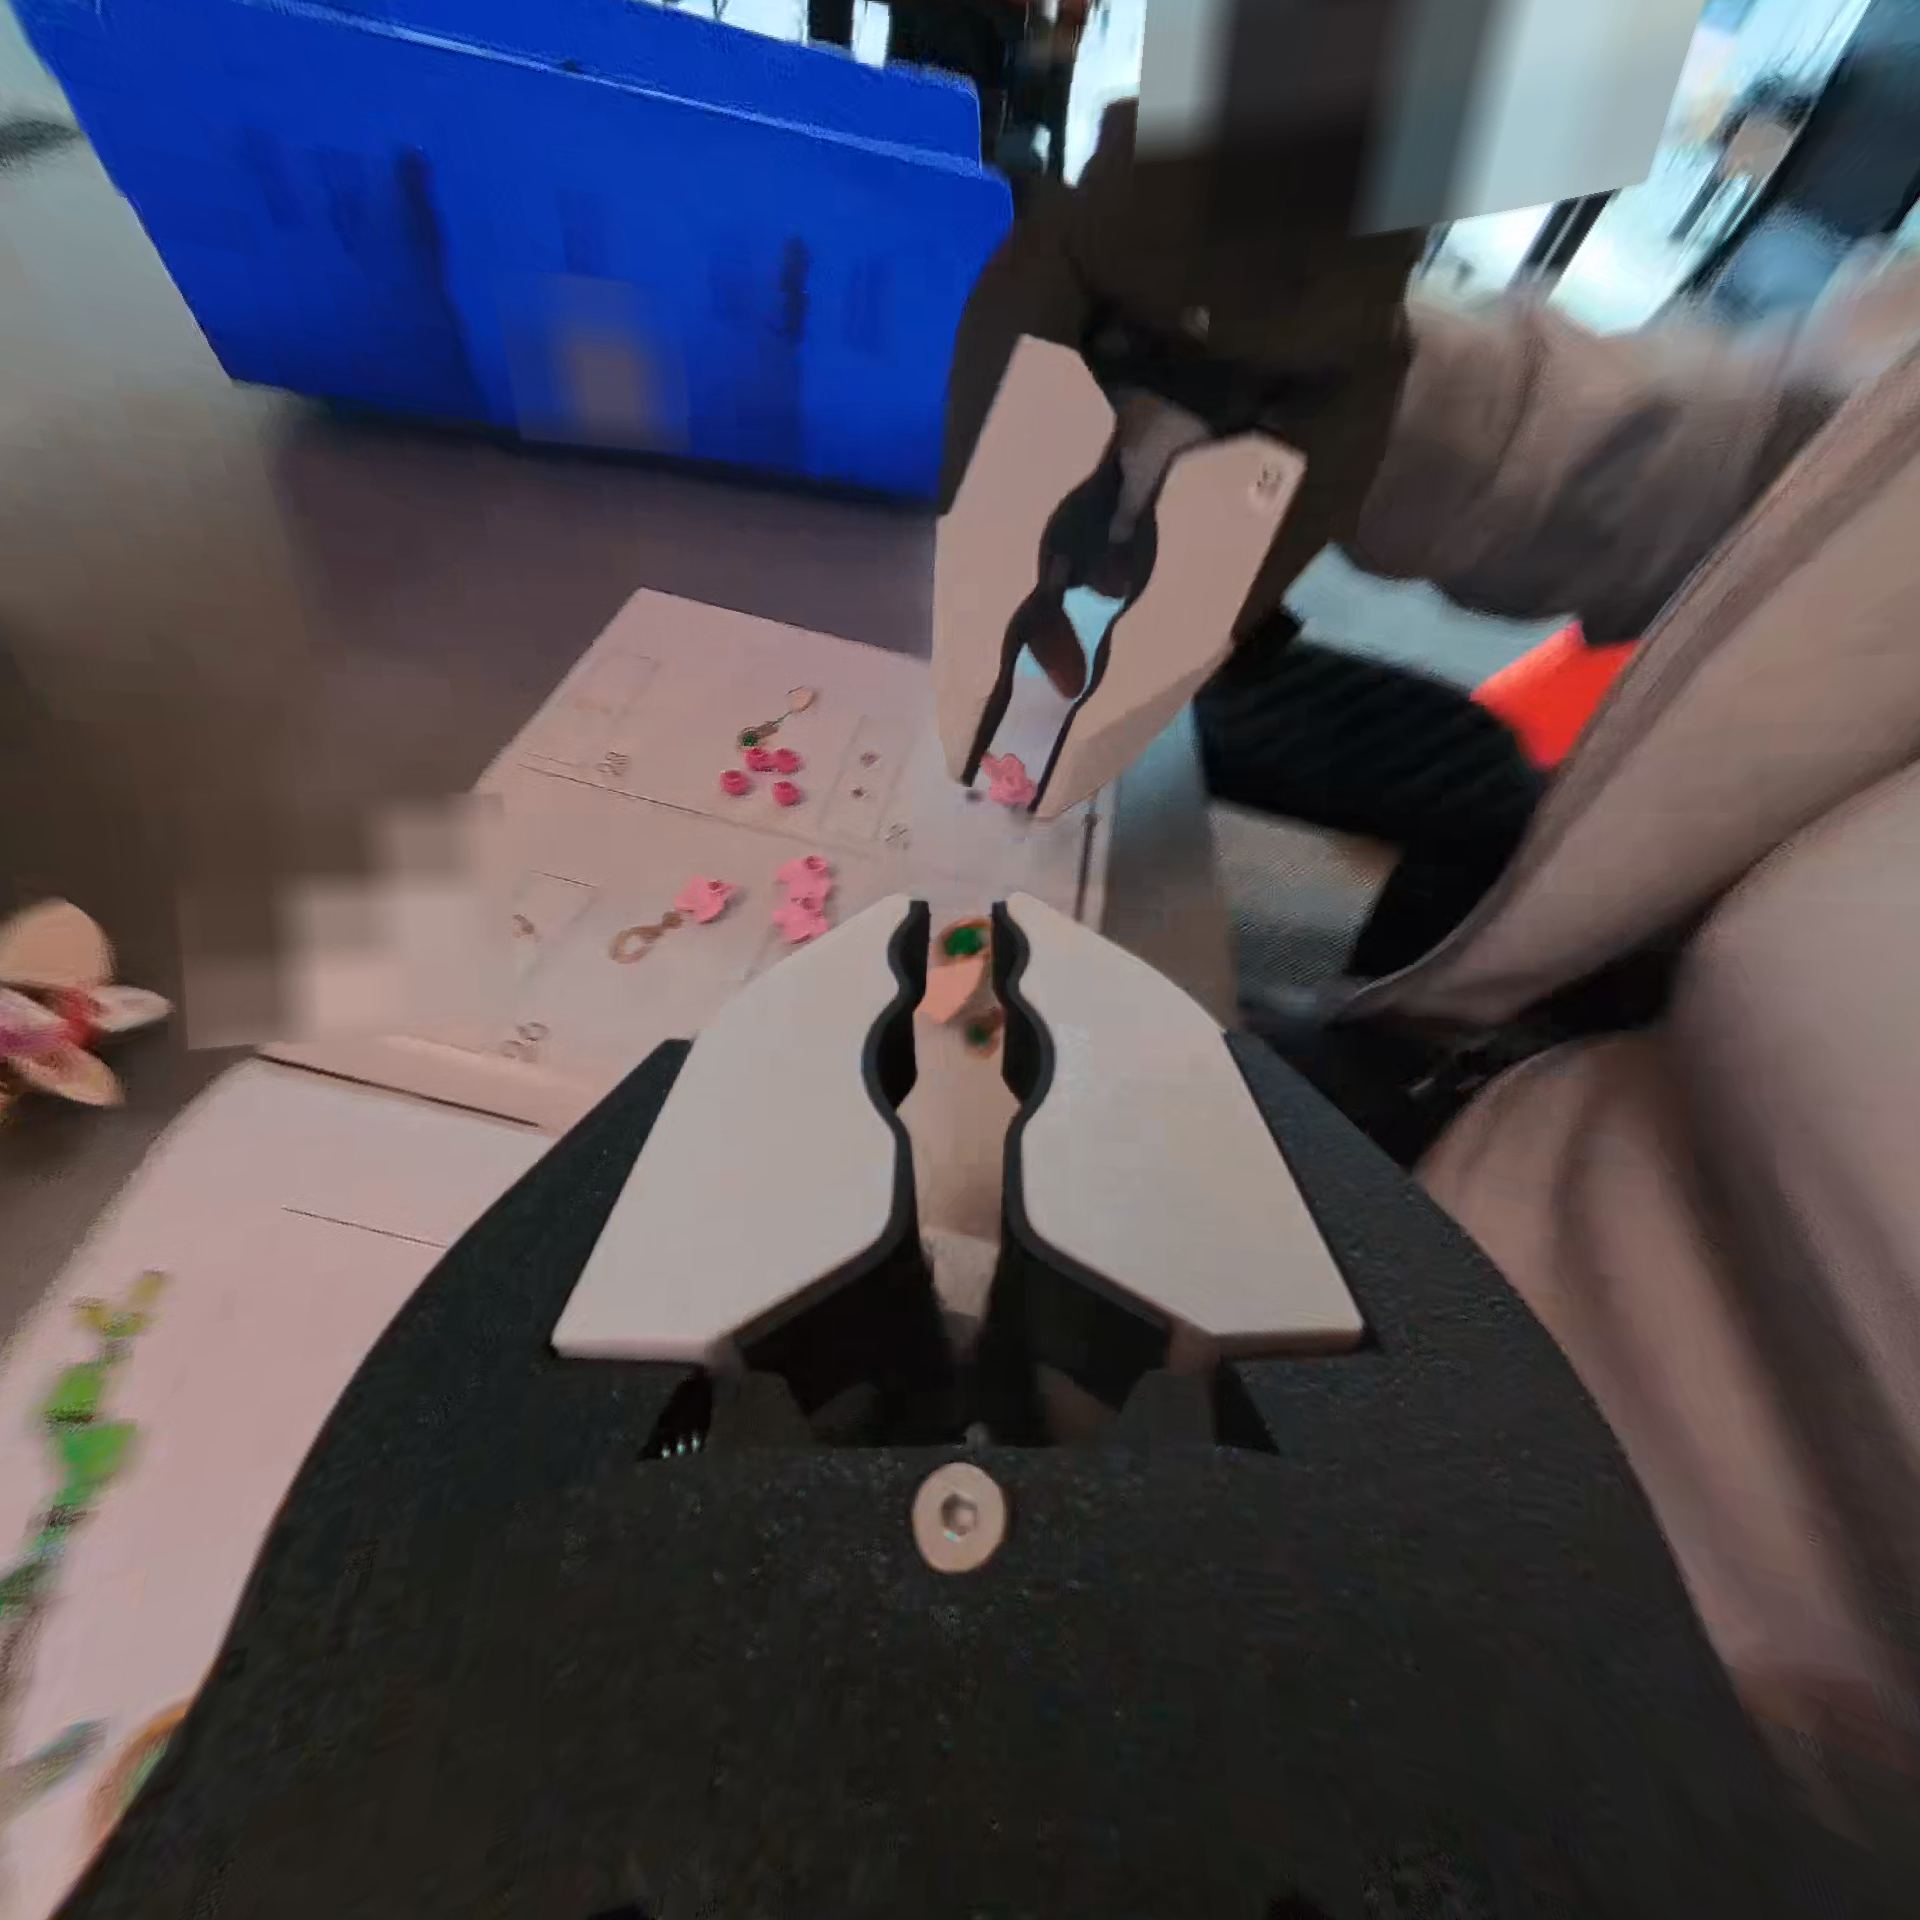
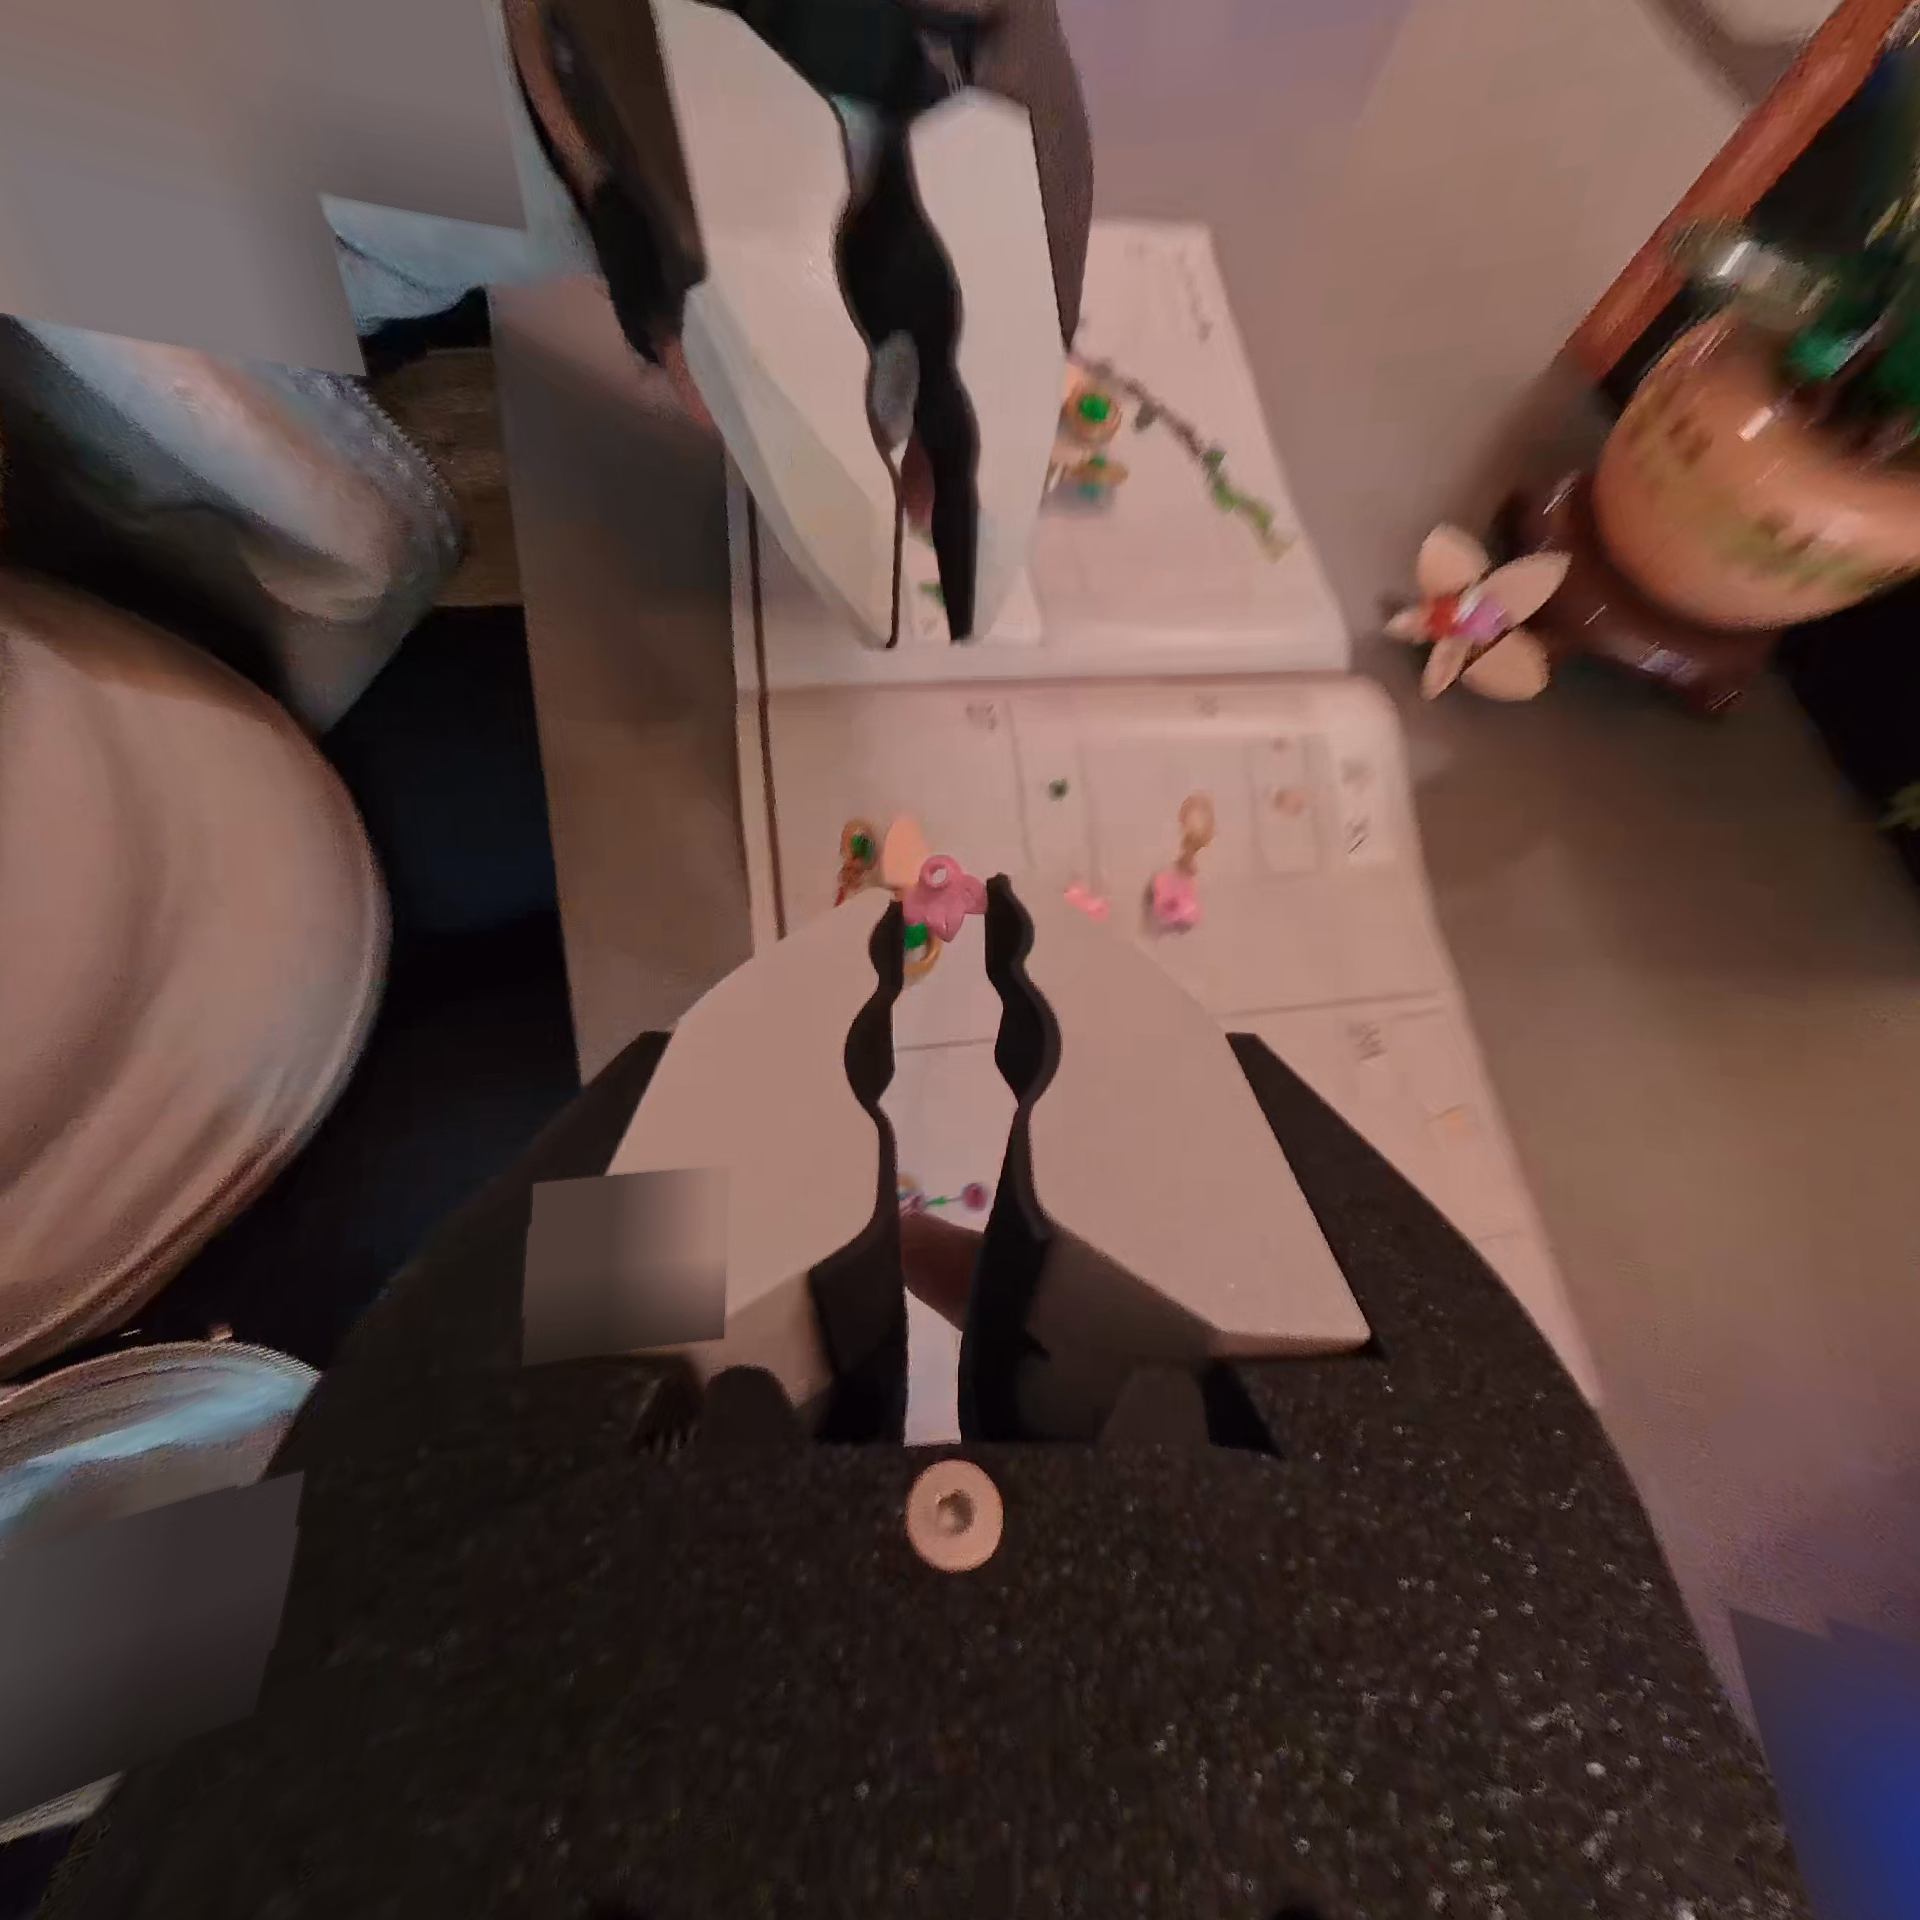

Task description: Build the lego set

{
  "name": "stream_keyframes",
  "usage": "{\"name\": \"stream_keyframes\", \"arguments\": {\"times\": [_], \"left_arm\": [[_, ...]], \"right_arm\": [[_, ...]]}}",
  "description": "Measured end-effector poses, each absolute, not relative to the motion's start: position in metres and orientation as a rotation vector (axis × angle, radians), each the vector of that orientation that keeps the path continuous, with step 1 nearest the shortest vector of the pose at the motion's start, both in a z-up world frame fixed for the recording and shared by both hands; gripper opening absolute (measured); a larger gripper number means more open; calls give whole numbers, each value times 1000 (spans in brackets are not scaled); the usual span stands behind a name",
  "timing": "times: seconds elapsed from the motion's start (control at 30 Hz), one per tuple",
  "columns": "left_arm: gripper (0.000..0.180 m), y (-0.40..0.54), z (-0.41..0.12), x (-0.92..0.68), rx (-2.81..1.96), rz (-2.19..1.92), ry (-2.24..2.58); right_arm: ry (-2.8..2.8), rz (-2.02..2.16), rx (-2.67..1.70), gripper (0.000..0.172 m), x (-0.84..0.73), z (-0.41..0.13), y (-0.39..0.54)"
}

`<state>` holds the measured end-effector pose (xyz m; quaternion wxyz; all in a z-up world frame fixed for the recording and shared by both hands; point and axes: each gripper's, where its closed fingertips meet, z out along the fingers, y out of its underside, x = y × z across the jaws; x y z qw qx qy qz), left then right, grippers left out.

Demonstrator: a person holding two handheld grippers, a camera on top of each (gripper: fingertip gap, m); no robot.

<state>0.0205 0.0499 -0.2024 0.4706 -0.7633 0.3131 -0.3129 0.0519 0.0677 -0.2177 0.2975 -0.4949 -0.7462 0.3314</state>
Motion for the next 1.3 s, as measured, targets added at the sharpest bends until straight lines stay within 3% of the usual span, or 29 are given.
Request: {"name": "stream_keyframes", "arguments": {"times": [0.2, 0.53, 1.3], "left_arm": [[6, 56, -228, 33, -1808, -348, 1104], [5, 47, -256, 47, -1855, -289, 1265], [7, 50, -248, 40, -1866, -311, 1203]], "right_arm": [[-1977, 1011, -1628, 14, 55, -246, 66], [-2005, 1053, -1724, 14, 52, -260, 60], [-2011, 1037, -1740, 14, 47, -263, 57]]}}
